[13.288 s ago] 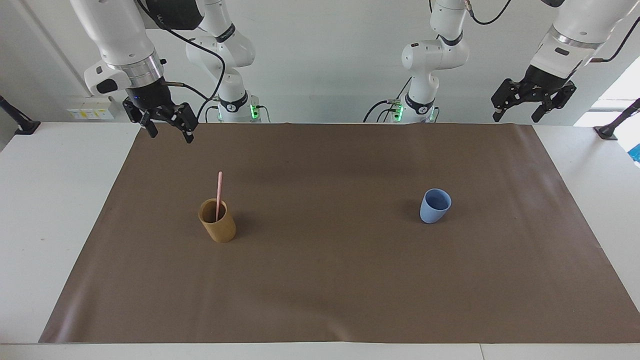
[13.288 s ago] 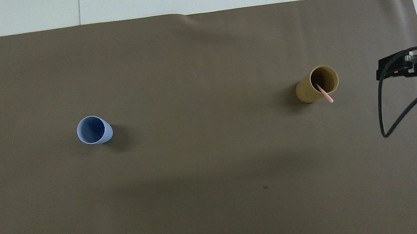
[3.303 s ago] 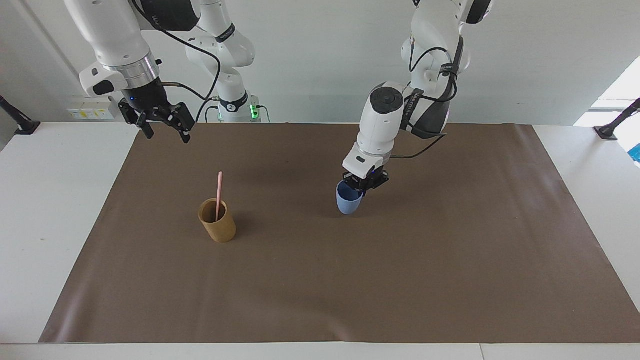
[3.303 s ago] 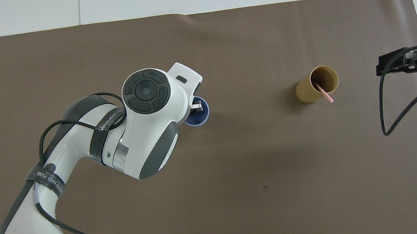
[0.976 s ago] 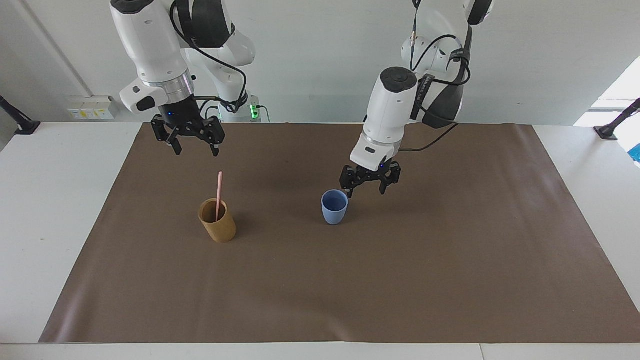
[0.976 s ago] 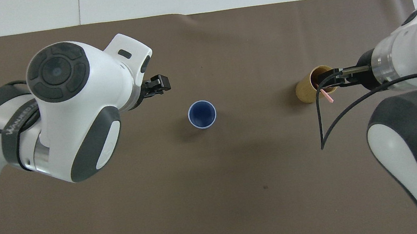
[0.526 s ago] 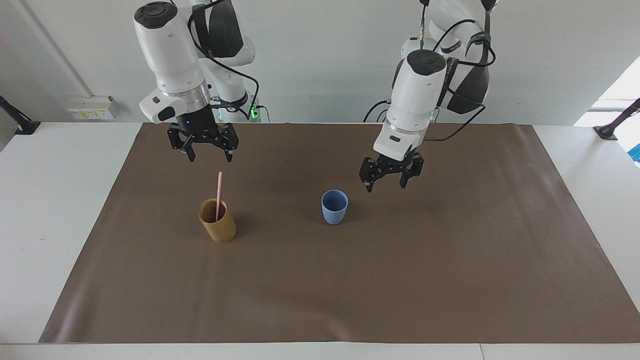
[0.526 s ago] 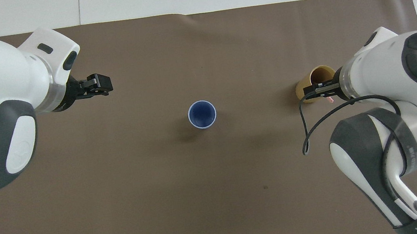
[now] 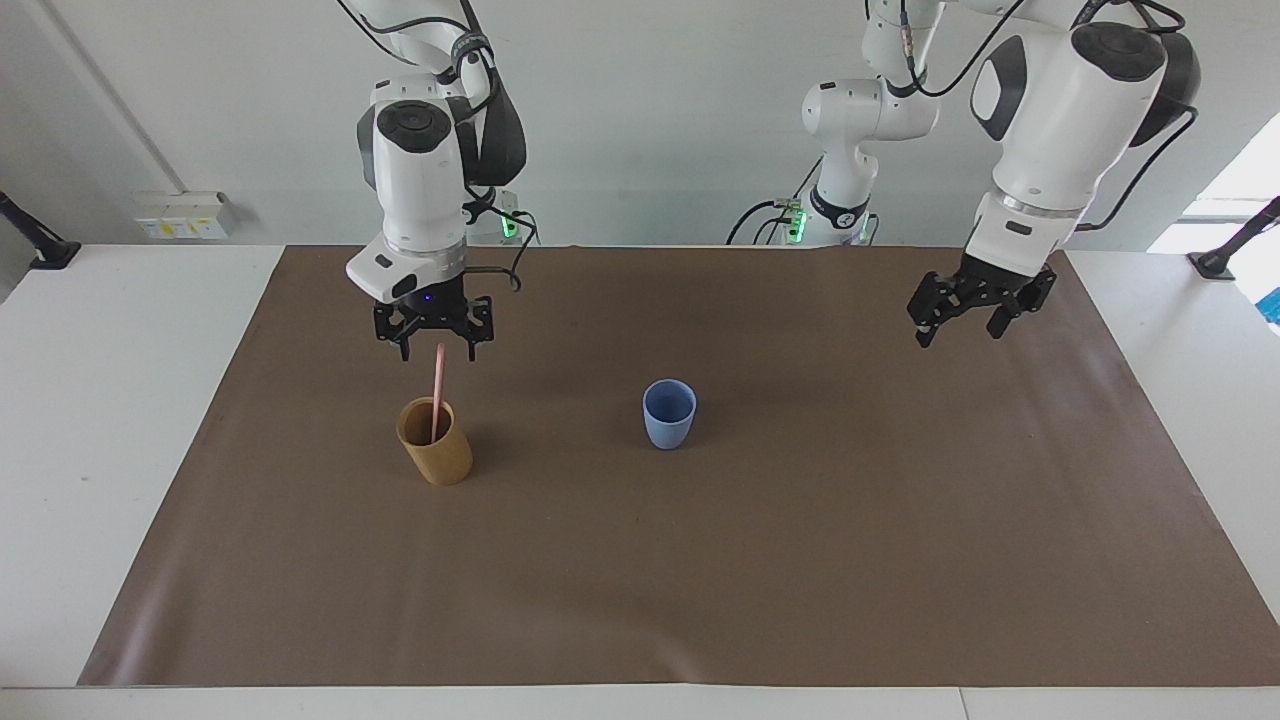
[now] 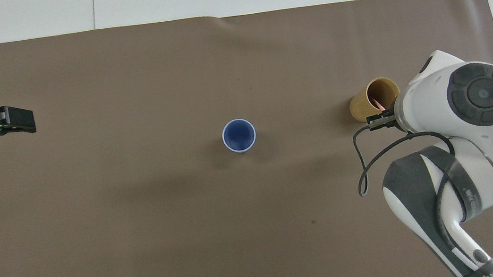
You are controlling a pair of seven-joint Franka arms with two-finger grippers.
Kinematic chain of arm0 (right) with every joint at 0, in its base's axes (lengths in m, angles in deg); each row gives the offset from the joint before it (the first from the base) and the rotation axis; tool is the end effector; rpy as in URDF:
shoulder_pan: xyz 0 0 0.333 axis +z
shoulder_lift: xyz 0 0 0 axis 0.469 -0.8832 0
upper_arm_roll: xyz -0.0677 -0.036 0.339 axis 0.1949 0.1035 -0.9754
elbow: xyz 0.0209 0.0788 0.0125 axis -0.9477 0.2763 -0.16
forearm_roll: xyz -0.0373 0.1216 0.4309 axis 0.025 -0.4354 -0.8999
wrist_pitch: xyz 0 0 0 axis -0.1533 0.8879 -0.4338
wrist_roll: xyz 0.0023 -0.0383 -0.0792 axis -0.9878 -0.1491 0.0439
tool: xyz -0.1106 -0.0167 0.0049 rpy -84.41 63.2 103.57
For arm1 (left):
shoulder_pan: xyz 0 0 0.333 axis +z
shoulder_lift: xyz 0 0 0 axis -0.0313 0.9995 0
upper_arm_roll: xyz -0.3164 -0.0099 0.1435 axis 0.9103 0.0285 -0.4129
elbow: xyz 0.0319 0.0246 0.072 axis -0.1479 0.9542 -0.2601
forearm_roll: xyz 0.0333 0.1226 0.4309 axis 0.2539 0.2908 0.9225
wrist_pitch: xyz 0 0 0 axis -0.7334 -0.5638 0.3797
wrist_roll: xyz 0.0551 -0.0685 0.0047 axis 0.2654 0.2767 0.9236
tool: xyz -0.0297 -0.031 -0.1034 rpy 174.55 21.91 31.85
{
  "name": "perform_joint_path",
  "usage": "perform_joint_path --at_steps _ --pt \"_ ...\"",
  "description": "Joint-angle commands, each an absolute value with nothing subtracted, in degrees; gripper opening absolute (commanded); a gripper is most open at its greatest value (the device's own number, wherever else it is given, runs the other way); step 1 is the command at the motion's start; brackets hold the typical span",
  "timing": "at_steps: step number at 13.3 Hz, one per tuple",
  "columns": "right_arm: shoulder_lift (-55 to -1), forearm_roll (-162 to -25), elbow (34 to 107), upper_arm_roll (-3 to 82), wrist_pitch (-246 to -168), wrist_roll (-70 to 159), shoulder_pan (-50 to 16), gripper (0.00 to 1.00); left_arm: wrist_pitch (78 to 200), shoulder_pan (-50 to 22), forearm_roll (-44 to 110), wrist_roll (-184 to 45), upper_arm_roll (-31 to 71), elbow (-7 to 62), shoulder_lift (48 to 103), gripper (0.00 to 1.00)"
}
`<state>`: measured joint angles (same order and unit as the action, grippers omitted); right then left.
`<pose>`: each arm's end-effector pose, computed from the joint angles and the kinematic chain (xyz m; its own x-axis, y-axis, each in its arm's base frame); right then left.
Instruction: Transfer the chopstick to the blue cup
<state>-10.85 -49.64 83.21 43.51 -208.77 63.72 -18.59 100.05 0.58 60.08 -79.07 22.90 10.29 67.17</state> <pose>0.5927 0.1172 0.4719 0.9861 0.1294 0.1041 0.1081 -0.9760 0.1892 0.6347 -0.0394 0.6287 0.9952 0.0250 0.0949 0.0272 -0.9994 -0.0222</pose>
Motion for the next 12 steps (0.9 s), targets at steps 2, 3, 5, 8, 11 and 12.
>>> perform_joint_path --at_steps 2,3,5,8,11,12 --pt "-8.97 -48.46 85.36 43.41 -209.58 62.97 -18.74 0.09 97.9 5.49 59.78 -86.37 23.54 11.47 65.0 1.0" --pt "-8.97 -48.46 85.36 43.33 -209.41 62.97 -18.66 0.02 97.73 5.68 59.78 -87.07 23.45 11.12 64.82 1.0" --pt "-9.05 -48.46 85.18 43.41 -210.36 63.06 -18.74 0.0 94.85 5.59 60.13 -86.73 23.54 9.2 64.82 1.0" --pt "-8.88 -48.46 83.52 43.33 -210.46 62.97 -19.09 0.0 86.67 5.59 59.69 -87.51 23.98 3.56 64.91 1.0" --pt "-8.53 -49.43 79.66 43.41 -207.4 62.97 -19.53 0.0 86.22 5.59 59.69 -89.19 23.63 6.29 63.15 1.0" --pt "-8.53 -49.6 77.56 43.41 -204.42 62.89 -19.36 0.0 86.39 5.07 59.69 -89.19 23.8 6.11 63.32 1.0"
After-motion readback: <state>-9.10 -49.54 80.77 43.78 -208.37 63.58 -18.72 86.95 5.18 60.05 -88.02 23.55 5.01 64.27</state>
